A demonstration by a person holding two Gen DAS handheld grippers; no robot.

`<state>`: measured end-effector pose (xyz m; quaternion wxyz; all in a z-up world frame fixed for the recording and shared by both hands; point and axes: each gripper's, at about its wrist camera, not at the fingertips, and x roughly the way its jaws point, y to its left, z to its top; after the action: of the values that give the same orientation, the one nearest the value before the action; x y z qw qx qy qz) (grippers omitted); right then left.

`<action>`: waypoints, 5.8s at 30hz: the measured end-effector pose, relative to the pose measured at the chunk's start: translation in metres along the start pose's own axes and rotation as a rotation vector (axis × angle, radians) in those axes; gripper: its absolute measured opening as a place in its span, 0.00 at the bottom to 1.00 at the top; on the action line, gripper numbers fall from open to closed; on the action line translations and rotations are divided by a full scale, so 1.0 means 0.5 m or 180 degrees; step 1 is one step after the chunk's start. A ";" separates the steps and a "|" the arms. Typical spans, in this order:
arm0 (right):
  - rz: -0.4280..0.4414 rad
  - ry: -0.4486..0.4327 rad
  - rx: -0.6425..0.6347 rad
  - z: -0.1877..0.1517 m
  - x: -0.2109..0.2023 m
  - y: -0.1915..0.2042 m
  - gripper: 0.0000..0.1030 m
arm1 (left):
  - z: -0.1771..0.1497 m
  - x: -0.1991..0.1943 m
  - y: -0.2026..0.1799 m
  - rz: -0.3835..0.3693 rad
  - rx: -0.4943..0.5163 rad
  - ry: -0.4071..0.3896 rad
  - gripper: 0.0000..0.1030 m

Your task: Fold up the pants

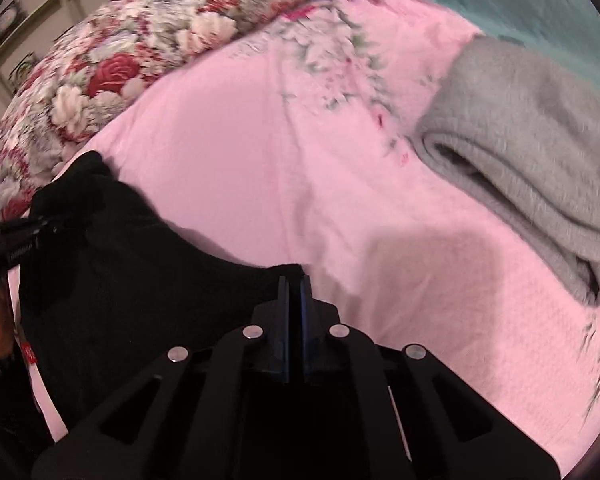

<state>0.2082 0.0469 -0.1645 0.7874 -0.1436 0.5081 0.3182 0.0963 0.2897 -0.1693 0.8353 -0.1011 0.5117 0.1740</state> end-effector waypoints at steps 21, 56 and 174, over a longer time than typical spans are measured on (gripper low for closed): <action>-0.0372 0.0090 0.0871 -0.360 -0.259 -0.015 0.22 | 0.012 -0.111 -0.349 -0.1564 0.1169 0.0243 0.27; -0.0689 -0.0856 0.4352 -0.940 -0.487 -0.331 0.56 | -0.169 -0.109 -0.339 -0.1601 0.1329 0.0612 0.40; 0.0376 -0.1145 0.2132 -0.635 -0.387 0.030 0.45 | 0.001 0.002 0.190 -0.1740 -0.1337 0.0423 0.78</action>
<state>-0.0811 -0.1849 -0.1310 0.8476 0.2092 0.4450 0.1996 0.0596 0.3775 -0.1694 0.7768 -0.4150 0.4720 0.0384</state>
